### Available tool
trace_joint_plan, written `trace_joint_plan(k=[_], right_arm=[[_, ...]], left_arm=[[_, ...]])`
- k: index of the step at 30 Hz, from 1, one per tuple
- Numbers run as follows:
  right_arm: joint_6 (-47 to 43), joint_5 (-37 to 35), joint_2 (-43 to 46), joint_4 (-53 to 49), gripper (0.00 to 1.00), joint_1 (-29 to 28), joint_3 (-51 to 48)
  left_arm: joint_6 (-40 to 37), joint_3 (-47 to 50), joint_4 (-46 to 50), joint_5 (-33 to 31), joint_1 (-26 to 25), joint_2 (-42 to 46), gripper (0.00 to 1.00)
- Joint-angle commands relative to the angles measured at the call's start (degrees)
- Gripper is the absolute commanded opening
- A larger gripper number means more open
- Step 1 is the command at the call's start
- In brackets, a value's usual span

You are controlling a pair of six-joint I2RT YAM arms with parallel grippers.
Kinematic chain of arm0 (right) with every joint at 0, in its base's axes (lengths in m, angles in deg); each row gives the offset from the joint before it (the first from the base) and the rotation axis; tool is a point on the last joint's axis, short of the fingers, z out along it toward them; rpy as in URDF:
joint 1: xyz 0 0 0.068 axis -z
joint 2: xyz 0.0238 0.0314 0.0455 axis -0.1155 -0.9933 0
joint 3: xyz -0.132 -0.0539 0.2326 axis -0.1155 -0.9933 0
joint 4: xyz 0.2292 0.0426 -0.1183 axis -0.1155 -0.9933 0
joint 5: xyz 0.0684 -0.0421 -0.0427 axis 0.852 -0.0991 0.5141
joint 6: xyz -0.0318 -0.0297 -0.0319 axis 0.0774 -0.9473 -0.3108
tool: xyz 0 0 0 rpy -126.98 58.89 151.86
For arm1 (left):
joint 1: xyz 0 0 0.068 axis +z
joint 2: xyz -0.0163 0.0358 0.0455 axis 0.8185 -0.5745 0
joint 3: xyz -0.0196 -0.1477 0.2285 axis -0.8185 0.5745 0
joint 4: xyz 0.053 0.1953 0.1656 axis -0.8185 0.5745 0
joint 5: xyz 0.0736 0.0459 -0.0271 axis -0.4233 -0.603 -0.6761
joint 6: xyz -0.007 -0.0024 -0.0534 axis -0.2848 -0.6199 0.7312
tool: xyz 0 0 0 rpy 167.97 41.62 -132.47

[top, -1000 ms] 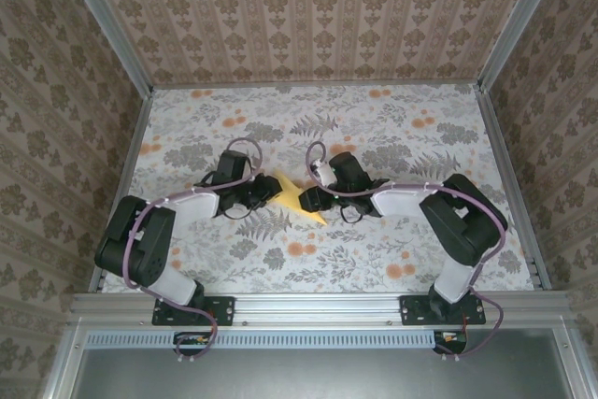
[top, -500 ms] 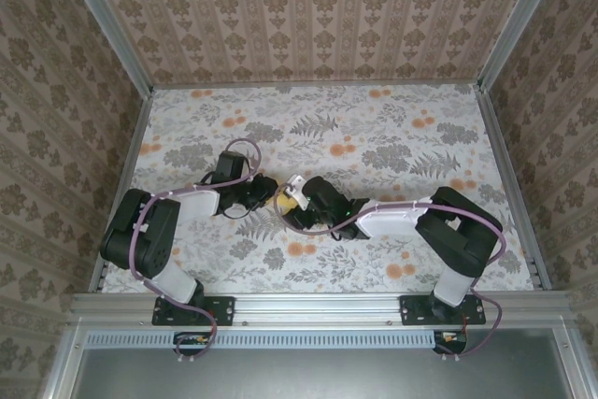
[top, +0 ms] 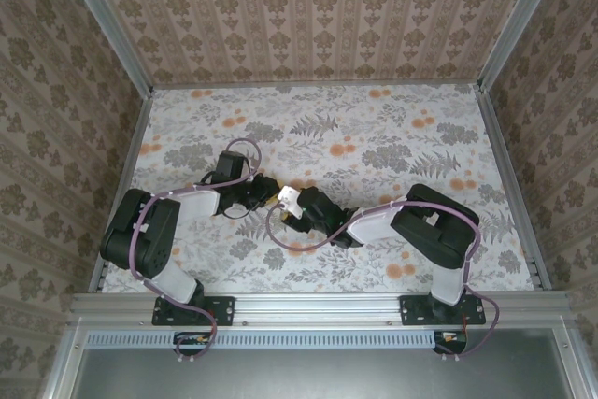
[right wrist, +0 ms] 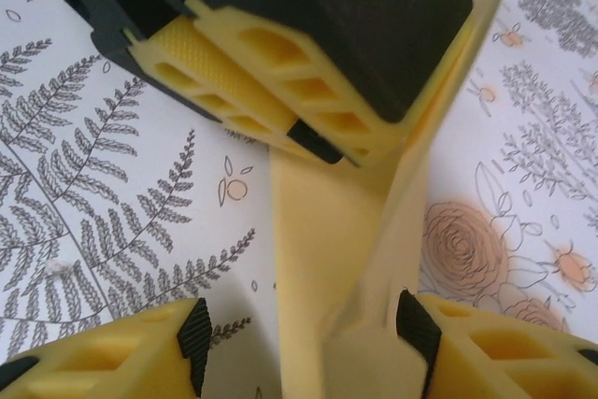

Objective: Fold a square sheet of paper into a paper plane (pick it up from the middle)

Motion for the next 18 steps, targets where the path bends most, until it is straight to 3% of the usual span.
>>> trace_joint_plan(k=[1,9,14,18], right_arm=[[-2.06,-1.47,0.33,2.50,0.58,-0.09,0.56],[-1.42,-2.31,3.67,4.67,0.57,-0.22,-1.79],[-1.52,-1.20,4.20,4.08,0.47,-0.36,-1.84],[-1.59,0.53,3.44,2.70,0.30,-0.36,-1.02]], left_arm=[[0.44,0.05,-0.33,0.60,0.02,-0.80,0.20],[0.37,0.23,0.04,0.51,0.26,-1.53,0.20],[0.38,0.33,0.04,0.60,0.35,-1.67,0.20],[0.31,0.34,0.06,0.74,0.38,-1.55,0.20]])
